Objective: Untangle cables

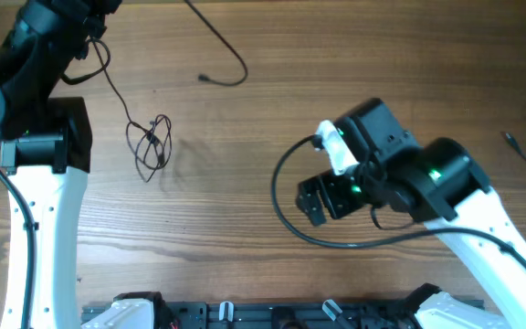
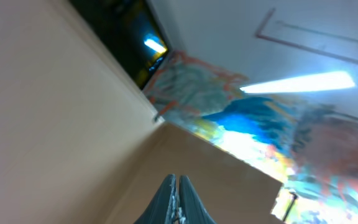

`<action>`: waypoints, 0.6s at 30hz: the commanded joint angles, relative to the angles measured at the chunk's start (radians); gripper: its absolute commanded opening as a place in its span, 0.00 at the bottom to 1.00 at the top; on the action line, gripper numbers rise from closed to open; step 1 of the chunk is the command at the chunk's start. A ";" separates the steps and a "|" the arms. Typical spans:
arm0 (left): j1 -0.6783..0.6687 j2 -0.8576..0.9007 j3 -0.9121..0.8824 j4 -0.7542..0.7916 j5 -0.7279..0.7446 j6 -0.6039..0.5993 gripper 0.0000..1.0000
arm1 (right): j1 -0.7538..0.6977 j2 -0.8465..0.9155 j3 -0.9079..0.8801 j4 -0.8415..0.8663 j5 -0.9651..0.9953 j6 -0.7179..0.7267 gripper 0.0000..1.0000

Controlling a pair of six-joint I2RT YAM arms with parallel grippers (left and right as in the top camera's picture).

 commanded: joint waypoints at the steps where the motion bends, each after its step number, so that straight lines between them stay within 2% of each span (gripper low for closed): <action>1: -0.032 -0.007 0.050 0.067 -0.062 0.007 0.04 | 0.024 0.065 -0.013 0.068 -0.176 -0.234 1.00; 5: -0.033 -0.007 0.050 0.061 -0.083 0.010 0.04 | 0.064 0.118 -0.013 0.187 -0.299 -0.448 1.00; 8: -0.033 -0.007 0.050 0.056 -0.086 0.009 0.04 | 0.092 0.147 -0.013 0.271 -0.369 -0.521 1.00; 12: -0.033 -0.007 0.050 0.058 -0.098 0.003 0.04 | 0.124 0.199 -0.013 0.408 -0.383 -0.528 1.00; 18: -0.033 -0.007 0.051 0.077 -0.172 -0.067 0.04 | 0.165 0.320 -0.013 0.558 -0.389 -0.486 0.98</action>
